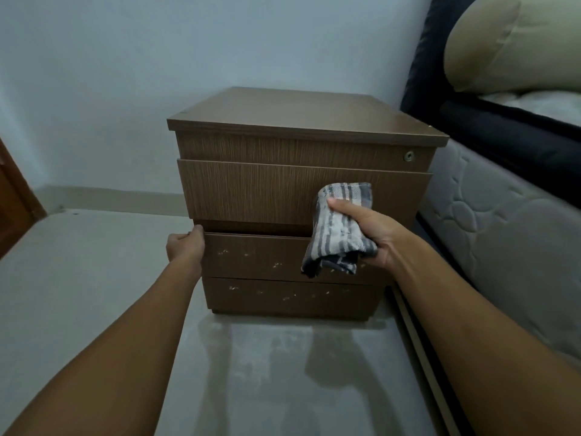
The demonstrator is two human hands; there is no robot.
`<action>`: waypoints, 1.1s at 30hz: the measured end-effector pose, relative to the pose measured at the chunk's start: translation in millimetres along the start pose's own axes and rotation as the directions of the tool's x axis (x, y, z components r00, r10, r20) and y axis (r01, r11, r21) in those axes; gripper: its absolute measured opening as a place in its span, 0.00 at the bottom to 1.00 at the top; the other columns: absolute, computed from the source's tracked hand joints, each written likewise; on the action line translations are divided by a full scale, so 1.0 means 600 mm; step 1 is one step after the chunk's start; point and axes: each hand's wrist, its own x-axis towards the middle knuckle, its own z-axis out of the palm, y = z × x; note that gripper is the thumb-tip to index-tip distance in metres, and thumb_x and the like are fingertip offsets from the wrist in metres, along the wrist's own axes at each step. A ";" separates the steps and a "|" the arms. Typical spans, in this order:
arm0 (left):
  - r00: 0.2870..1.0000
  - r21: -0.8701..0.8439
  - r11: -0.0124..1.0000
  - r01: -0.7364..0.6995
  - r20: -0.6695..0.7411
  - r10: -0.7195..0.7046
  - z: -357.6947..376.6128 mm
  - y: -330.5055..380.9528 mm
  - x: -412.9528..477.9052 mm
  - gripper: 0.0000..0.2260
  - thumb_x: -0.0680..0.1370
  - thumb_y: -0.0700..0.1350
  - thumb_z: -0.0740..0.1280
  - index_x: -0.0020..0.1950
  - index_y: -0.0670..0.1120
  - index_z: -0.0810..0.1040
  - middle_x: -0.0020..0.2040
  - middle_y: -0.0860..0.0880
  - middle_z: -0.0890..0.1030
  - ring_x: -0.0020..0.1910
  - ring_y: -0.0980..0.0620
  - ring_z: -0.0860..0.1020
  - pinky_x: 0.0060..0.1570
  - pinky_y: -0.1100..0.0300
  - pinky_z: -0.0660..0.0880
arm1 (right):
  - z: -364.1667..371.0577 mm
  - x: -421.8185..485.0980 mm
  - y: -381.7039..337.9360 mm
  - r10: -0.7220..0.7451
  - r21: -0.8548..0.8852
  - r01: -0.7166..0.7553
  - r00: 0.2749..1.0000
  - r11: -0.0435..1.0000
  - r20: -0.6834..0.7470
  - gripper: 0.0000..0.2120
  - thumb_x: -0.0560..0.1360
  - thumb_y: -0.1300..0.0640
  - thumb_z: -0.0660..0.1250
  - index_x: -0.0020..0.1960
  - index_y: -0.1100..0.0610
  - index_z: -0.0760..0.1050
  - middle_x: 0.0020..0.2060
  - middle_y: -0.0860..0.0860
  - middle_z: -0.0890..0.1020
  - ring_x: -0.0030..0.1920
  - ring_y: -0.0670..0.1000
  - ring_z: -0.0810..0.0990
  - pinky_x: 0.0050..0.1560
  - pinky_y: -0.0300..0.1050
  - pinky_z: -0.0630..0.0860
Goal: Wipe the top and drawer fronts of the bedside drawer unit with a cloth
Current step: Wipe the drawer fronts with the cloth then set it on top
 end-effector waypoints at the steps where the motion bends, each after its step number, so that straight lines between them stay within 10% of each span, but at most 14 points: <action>1: 1.000 -0.004 1.000 0.000 -0.005 0.000 -0.002 -0.001 -0.005 0.14 0.79 0.51 0.64 0.60 0.44 0.71 0.54 0.45 0.73 0.51 0.46 0.73 0.54 0.50 0.74 | -0.001 -0.008 -0.007 -0.031 -0.111 0.027 0.999 0.993 -0.040 0.22 0.70 0.57 0.76 0.60 0.64 0.75 0.50 0.59 0.85 0.47 0.57 0.86 0.46 0.54 0.83; 7: 1.000 0.026 0.999 0.024 0.013 -0.025 -0.024 -0.002 -0.030 0.17 0.79 0.49 0.63 0.65 0.43 0.72 0.59 0.42 0.76 0.54 0.43 0.74 0.54 0.48 0.74 | -0.019 -0.065 -0.067 -0.555 -0.795 0.250 0.822 0.552 -0.127 0.04 0.75 0.57 0.70 0.44 0.51 0.75 0.39 0.49 0.81 0.39 0.46 0.80 0.34 0.38 0.73; 12: 0.999 0.065 0.998 0.023 0.033 -0.025 -0.037 -0.003 -0.032 0.18 0.79 0.49 0.63 0.66 0.42 0.71 0.62 0.41 0.77 0.54 0.44 0.74 0.50 0.50 0.72 | -0.070 -0.052 -0.062 -0.681 -0.958 0.040 0.712 0.284 -0.172 0.06 0.73 0.56 0.71 0.46 0.57 0.77 0.38 0.52 0.80 0.37 0.48 0.79 0.32 0.41 0.75; 16: 0.998 0.076 0.996 0.039 0.042 -0.042 -0.042 -0.005 -0.032 0.18 0.79 0.49 0.64 0.66 0.42 0.72 0.61 0.42 0.77 0.58 0.42 0.76 0.51 0.50 0.73 | -0.113 -0.027 0.001 -0.648 -0.959 -0.142 0.712 0.244 -0.270 0.06 0.72 0.58 0.69 0.47 0.58 0.76 0.43 0.56 0.81 0.44 0.55 0.80 0.54 0.56 0.79; 19: 0.997 0.090 0.995 0.052 0.054 -0.057 -0.046 -0.004 -0.024 0.18 0.77 0.49 0.65 0.64 0.44 0.73 0.61 0.43 0.77 0.59 0.41 0.76 0.54 0.46 0.74 | -0.147 -0.007 0.050 -0.650 -0.961 -0.191 0.708 0.199 -0.275 0.11 0.74 0.55 0.65 0.55 0.56 0.78 0.54 0.57 0.78 0.58 0.58 0.76 0.74 0.62 0.57; 23: 0.997 0.108 0.993 0.050 0.057 -0.056 -0.046 -0.007 -0.015 0.17 0.77 0.49 0.65 0.63 0.44 0.74 0.62 0.43 0.77 0.61 0.40 0.75 0.58 0.41 0.73 | -0.166 0.004 0.106 -0.625 -0.954 -0.058 0.744 0.295 -0.238 0.19 0.79 0.54 0.59 0.68 0.53 0.73 0.70 0.52 0.72 0.74 0.55 0.62 0.75 0.61 0.45; 33: 0.999 0.125 0.992 0.011 0.038 -0.016 -0.043 -0.016 -0.011 0.18 0.78 0.51 0.64 0.64 0.44 0.73 0.63 0.43 0.76 0.61 0.40 0.74 0.58 0.41 0.74 | -0.139 0.033 0.143 -0.713 -0.941 -0.014 0.649 0.339 -0.267 0.20 0.76 0.50 0.62 0.65 0.58 0.75 0.64 0.55 0.76 0.70 0.61 0.66 0.71 0.60 0.64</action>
